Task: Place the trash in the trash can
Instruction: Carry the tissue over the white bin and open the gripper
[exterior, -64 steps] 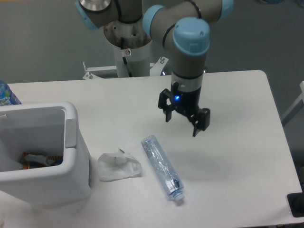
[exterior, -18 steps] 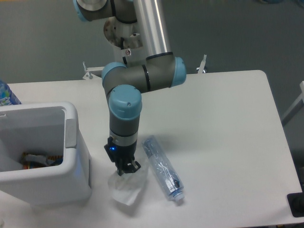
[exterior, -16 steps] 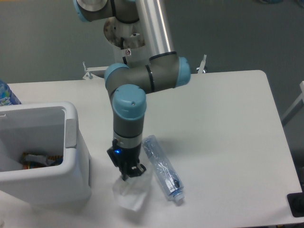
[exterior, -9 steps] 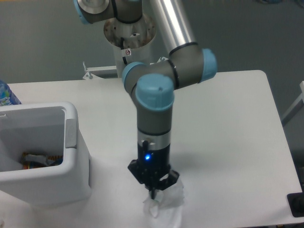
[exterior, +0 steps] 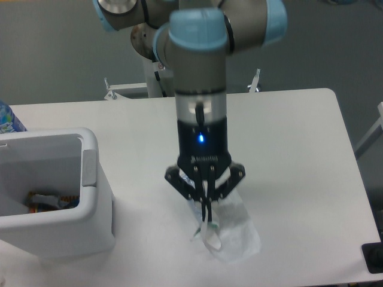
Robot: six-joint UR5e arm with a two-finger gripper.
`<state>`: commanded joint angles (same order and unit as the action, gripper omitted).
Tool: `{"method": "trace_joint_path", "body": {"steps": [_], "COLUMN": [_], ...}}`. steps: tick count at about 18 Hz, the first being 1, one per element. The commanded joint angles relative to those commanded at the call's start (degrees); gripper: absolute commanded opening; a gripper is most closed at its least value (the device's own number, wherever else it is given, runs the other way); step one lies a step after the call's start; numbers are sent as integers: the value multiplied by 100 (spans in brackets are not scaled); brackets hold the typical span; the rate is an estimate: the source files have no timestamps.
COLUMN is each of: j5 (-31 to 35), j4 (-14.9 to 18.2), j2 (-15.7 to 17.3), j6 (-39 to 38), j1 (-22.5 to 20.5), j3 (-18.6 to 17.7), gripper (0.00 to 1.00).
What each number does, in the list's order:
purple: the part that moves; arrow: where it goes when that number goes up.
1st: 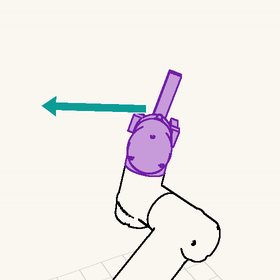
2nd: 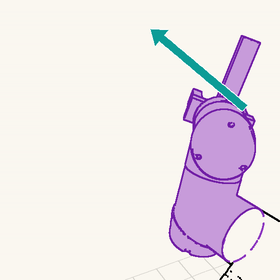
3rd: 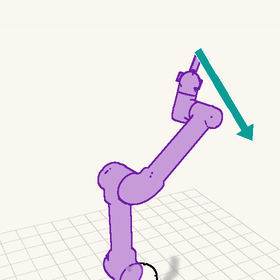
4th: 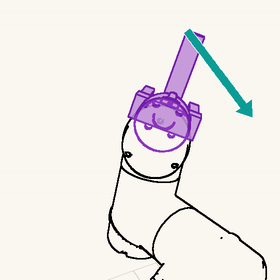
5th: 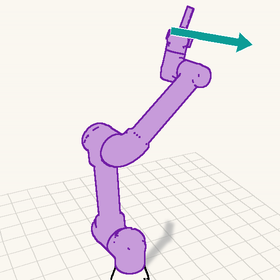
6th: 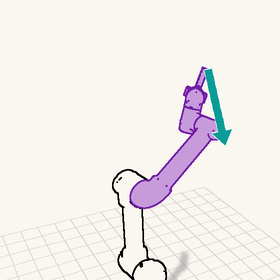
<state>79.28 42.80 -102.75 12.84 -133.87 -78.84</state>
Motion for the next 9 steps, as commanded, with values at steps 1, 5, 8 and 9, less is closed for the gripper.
{"method": "trace_joint_path", "body": {"steps": [1, 5, 8, 9], "j5": [-9, -9, -9, -9], "j4": [9, 0, 0, 0], "j2": [97, 475, 747, 800], "j6": [-9, 8, 17, 17], "j1": [114, 588, 958, 1064], "j3": [-35, -491, -843, -914], "gripper": [0, 0, 0, 0]}}
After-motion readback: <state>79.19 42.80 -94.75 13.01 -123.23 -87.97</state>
